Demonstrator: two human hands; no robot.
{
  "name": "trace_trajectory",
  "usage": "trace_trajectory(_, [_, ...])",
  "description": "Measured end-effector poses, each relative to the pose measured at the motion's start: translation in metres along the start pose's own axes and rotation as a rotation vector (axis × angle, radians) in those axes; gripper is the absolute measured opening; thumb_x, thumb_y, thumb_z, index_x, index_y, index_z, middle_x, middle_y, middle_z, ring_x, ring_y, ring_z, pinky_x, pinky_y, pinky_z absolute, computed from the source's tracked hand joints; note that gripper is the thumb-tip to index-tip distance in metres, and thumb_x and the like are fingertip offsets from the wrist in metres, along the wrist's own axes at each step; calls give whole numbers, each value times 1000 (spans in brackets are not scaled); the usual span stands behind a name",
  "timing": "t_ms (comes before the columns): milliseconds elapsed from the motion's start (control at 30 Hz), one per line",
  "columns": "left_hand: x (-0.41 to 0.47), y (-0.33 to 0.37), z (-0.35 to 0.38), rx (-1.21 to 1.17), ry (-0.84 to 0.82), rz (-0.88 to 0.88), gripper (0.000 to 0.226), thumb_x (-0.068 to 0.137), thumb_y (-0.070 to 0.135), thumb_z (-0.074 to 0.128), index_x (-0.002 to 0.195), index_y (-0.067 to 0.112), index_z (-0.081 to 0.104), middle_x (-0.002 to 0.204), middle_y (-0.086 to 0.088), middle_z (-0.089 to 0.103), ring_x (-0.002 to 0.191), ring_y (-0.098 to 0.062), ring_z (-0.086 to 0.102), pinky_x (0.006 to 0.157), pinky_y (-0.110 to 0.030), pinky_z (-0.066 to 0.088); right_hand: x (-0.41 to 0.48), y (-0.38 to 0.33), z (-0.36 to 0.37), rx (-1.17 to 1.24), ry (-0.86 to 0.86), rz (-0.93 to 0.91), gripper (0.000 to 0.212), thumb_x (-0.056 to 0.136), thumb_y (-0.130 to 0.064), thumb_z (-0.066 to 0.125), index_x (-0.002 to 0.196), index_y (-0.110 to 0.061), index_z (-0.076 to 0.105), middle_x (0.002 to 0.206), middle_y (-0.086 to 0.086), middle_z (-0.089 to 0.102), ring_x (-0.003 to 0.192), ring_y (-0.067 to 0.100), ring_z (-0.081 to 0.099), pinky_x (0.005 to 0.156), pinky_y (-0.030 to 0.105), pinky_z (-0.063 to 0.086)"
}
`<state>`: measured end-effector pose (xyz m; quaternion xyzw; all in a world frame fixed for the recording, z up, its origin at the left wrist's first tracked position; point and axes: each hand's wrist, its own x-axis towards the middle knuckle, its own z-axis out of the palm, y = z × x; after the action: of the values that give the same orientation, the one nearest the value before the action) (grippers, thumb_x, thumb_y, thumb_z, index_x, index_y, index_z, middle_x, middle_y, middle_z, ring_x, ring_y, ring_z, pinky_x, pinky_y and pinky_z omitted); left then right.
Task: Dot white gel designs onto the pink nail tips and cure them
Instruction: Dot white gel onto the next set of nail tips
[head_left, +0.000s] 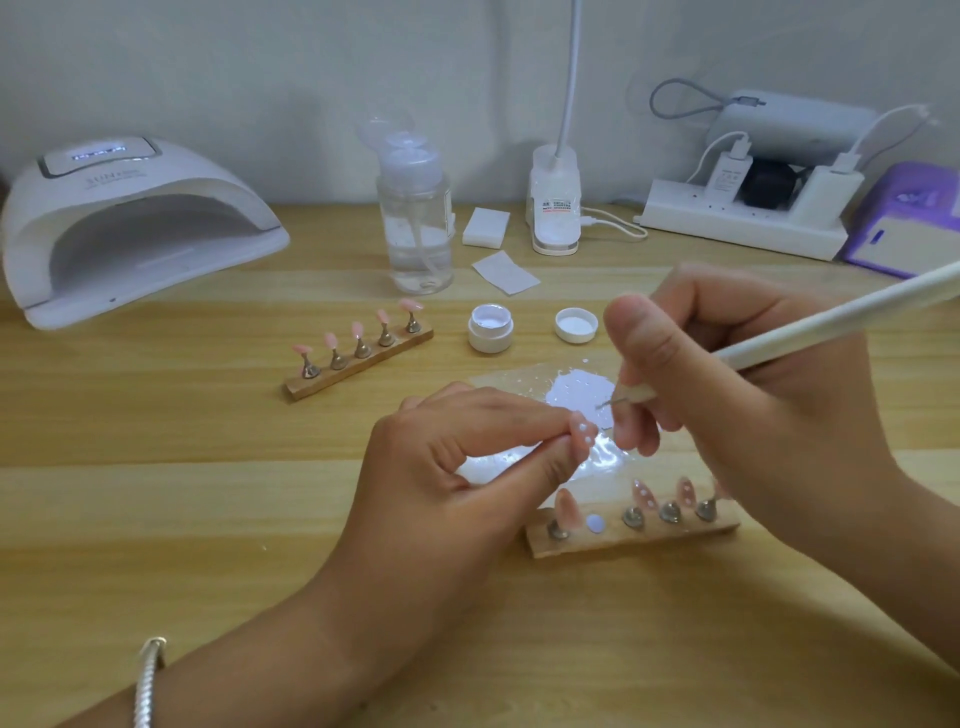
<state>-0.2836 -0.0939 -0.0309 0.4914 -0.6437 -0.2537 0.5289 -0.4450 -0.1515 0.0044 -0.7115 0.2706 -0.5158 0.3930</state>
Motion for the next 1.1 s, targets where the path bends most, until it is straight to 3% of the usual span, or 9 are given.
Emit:
trace_trajectory(433, [0, -3, 0, 9, -26, 45, 10, 86, 31, 71, 92, 30, 80, 90, 24, 74, 94, -10, 69, 88, -51, 47, -2, -3, 4, -73, -25, 4, 36, 90, -30, 60, 62, -7, 59, 50, -4, 62, 43, 11, 58, 47, 14, 43])
trace_trajectory(1100, [0, -3, -1, 26, -32, 67, 8, 86, 30, 72, 89, 31, 79, 87, 23, 74, 92, -10, 68, 87, -50, 47, -2, -2, 3, -94, -43, 1, 32, 91, -24, 63, 63, -7, 60, 52, -1, 64, 44, 14, 60, 46, 19, 47])
